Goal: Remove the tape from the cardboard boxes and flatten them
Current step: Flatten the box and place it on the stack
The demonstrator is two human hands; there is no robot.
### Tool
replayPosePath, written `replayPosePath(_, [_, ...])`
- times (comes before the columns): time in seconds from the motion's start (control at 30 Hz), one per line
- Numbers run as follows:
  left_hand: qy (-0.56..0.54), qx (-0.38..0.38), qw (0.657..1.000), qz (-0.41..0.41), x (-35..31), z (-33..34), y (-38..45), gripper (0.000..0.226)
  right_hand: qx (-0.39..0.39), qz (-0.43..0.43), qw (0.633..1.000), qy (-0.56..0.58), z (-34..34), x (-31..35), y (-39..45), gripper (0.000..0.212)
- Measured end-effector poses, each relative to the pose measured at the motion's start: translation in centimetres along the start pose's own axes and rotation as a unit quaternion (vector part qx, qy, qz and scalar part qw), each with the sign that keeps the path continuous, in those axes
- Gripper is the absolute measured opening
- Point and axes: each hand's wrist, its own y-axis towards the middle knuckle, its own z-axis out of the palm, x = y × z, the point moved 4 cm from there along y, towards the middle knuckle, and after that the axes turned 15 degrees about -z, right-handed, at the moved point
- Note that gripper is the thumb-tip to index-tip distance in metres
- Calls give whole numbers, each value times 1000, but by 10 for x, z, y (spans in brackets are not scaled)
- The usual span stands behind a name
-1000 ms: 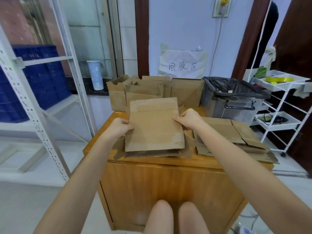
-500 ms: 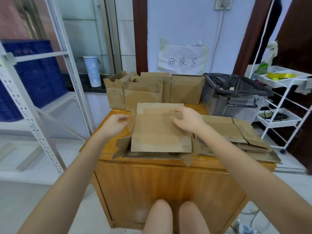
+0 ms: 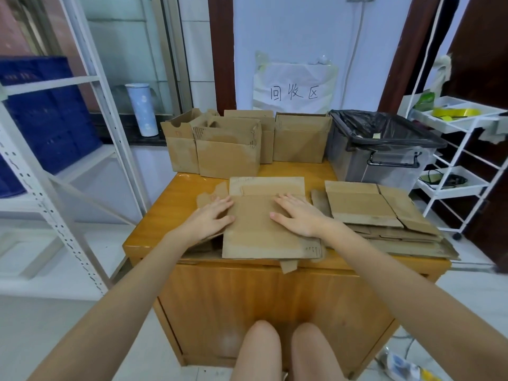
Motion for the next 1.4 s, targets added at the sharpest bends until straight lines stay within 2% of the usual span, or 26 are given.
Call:
replayPosePath(0.2, [102, -30, 994, -39, 29, 27, -5, 56, 52, 0, 998, 23, 51, 4, 13, 69])
replayPosePath(0.33, [124, -79, 988, -35, 40, 28, -6, 55, 22, -5, 1000, -3, 64, 9, 25, 68])
replayPosePath(0.5, [167, -137, 976, -34, 39, 33, -6, 91, -16, 7, 999, -45, 56, 12, 38, 65])
replayPosePath(0.63, [214, -167, 962, -33, 32, 32, 4, 88, -32, 16, 998, -49, 58, 22, 57, 74])
replayPosePath(0.77, [213, -208, 954, -20, 23, 28, 14, 79, -26, 23, 999, -40, 60, 26, 76, 76])
replayPosePath(0.93, [207, -184, 960, -51, 24, 29, 18, 92, -23, 41, 999, 0, 69, 20, 80, 70])
replayPosePath(1.0, [194, -152, 968, -48, 28, 32, 22, 95, -26, 40, 999, 6, 70, 19, 80, 68])
replayPosePath(1.13, [188, -66, 978, -57, 31, 41, 30, 63, -21, 40, 999, 13, 71, 20, 78, 68])
replayPosePath(1.27, [192, -65, 977, -64, 32, 42, 31, 59, -8, 42, 999, 8, 70, 23, 79, 69])
replayPosePath(1.4, [193, -76, 976, -68, 31, 41, 32, 58, -11, -10, 1000, -16, 71, 42, 75, 64])
